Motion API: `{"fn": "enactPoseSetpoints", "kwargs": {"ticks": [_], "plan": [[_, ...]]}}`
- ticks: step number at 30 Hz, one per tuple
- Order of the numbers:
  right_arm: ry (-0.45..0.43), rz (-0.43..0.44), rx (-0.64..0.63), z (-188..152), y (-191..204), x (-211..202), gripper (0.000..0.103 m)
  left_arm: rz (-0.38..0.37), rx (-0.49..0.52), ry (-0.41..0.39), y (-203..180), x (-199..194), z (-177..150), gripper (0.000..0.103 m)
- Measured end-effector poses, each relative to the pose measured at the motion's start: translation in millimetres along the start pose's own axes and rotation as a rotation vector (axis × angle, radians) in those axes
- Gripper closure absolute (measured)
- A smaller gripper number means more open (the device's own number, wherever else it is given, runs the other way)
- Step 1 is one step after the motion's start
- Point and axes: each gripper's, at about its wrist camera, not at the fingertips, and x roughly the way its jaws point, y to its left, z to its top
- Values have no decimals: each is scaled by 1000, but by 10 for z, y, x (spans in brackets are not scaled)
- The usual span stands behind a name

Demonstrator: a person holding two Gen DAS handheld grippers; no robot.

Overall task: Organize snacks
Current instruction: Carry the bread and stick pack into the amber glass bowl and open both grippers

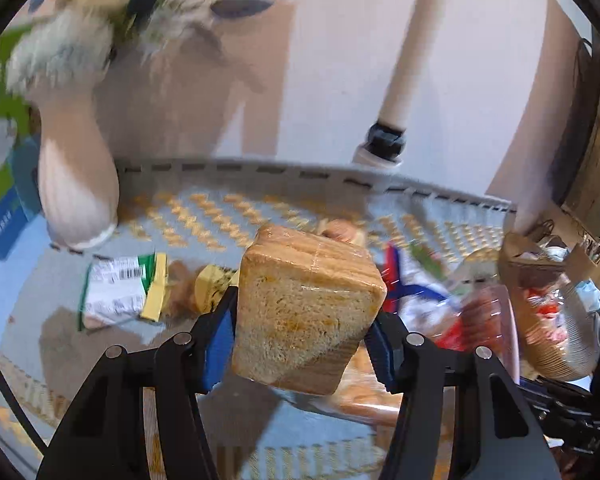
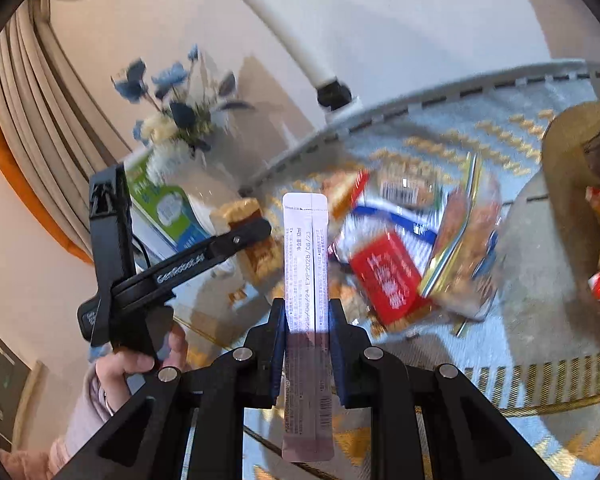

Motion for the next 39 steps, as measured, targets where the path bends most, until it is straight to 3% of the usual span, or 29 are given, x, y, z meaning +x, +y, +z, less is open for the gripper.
{"fn": "enactPoseSetpoints", "kwargs": {"ticks": [5,10,13,20,24,32,33,34,35,36,37,39], "plan": [[-43,-13,6,250,32,-391,84,-10,82,-8,-454,-298,306,48],[-103,-65,69,577,-139,-966,84,-100,90,48,-927,-381,532,48],[-121,-149,83,714,-286,-1257,84,-180,88,109,-1212,-352,568,48],[-110,-292,172,806,-788,-1744,84,-281,173,227,-1989,-176,429,48],[-96,-355,217,767,-1029,-1936,84,-354,173,334,-2372,20,270,51],[-41,-437,293,699,-1422,-2134,84,-392,236,424,-2922,211,33,51],[-25,-445,298,694,-1454,-2128,78,-387,238,442,-2941,249,14,50],[-4,-451,314,692,-1492,-2105,66,-382,233,460,-2947,285,5,45],[3,-453,321,686,-1513,-2093,36,-376,229,469,-2943,318,17,38],[-6,-457,313,685,-1514,-2099,17,-359,226,479,-2941,346,28,24],[-16,-463,303,684,-1503,-2107,16,-344,224,482,-2939,370,38,19],[-25,-479,300,701,-1483,-2115,16,-331,229,469,-2925,356,66,19]]}}
